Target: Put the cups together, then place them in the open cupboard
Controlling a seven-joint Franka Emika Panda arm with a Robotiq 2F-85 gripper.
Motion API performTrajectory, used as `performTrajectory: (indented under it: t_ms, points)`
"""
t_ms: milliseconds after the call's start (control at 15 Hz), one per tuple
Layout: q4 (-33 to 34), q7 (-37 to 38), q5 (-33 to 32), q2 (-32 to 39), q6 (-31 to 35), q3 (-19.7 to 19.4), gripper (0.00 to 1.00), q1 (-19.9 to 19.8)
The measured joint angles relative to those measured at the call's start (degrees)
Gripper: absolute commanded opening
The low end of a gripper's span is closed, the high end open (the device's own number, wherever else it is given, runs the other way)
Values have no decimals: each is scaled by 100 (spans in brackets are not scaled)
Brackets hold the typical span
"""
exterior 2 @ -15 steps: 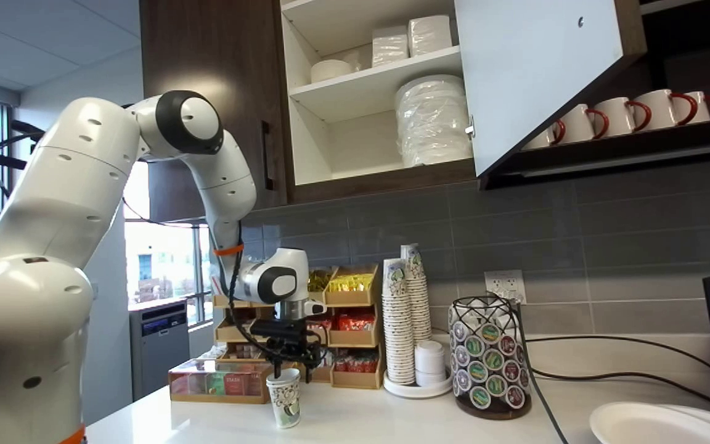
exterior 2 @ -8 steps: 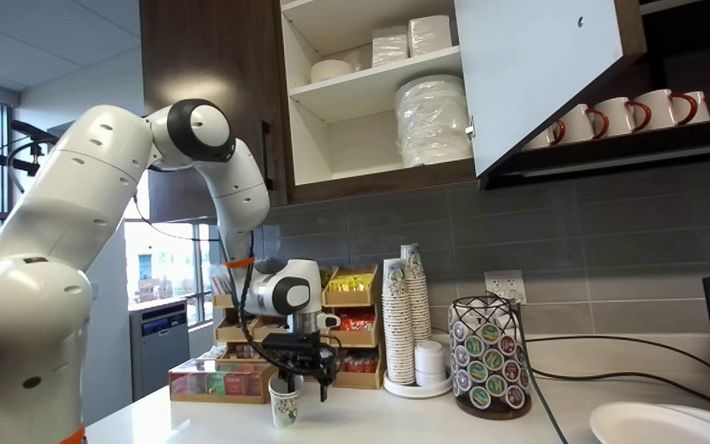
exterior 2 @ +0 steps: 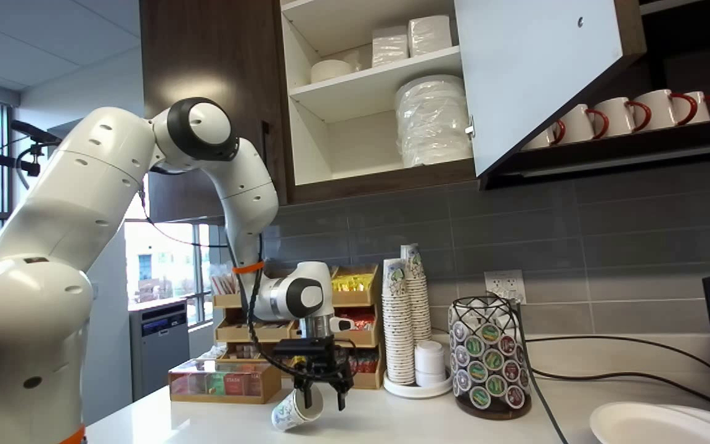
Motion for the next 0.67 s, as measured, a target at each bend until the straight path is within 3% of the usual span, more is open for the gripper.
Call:
performTrajectory:
  t_ms: [667]
  points:
    - [73, 446, -661, -95, -794, -273, 100, 81]
